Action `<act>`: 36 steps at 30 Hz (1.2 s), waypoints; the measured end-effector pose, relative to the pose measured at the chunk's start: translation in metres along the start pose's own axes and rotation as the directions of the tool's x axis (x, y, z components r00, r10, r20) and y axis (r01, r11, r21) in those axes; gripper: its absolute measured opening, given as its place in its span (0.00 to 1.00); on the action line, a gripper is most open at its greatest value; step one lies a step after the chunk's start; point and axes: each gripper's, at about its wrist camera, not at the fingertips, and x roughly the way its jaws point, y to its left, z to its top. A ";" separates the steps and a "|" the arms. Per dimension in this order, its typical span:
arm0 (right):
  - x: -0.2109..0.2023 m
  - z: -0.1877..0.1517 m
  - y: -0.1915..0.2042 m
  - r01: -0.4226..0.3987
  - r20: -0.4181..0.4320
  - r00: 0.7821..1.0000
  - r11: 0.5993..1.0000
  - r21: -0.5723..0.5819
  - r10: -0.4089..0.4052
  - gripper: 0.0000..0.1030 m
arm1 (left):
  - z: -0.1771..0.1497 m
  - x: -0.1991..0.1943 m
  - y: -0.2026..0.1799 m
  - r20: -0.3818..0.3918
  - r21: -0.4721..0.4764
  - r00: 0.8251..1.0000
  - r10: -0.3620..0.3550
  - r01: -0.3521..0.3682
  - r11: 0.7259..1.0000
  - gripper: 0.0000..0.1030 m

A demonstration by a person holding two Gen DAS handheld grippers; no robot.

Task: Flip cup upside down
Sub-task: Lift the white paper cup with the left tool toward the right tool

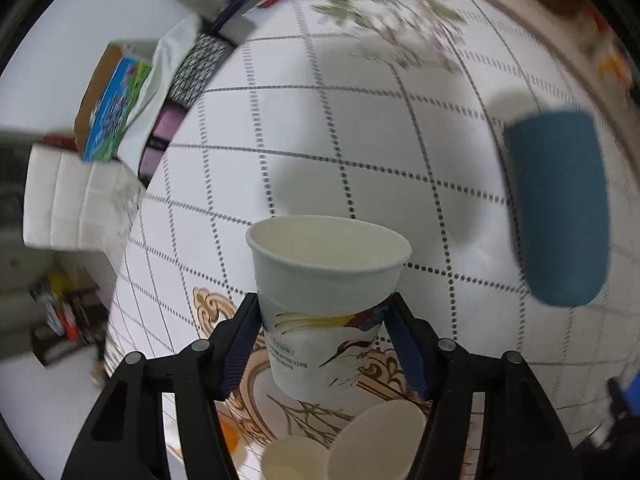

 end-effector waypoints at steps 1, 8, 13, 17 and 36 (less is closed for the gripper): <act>-0.001 -0.002 -0.003 -0.003 0.004 1.000 1.000 0.005 0.003 1.00 | -0.001 -0.006 0.005 0.004 -0.032 1.000 -0.021 0.022 0.999 0.59; -0.024 -0.008 -0.023 -0.025 0.043 0.999 0.999 0.020 0.024 1.00 | -0.024 -0.063 0.037 0.054 -0.263 0.976 -0.210 0.217 0.940 0.59; -0.043 -0.020 -0.033 -0.049 0.065 0.997 0.999 -0.007 0.049 1.00 | -0.067 -0.098 0.048 0.090 -0.410 0.947 -0.310 0.319 0.855 0.59; -0.044 -0.027 -0.028 -0.074 0.064 0.995 0.995 -0.063 0.078 1.00 | -0.113 -0.116 0.041 0.117 -0.506 0.935 -0.335 0.346 0.790 0.59; -0.003 -0.096 0.005 -0.103 0.000 0.994 0.909 -0.404 0.113 1.00 | -0.273 -0.025 -0.103 0.029 -0.755 0.880 -0.474 0.330 0.567 0.59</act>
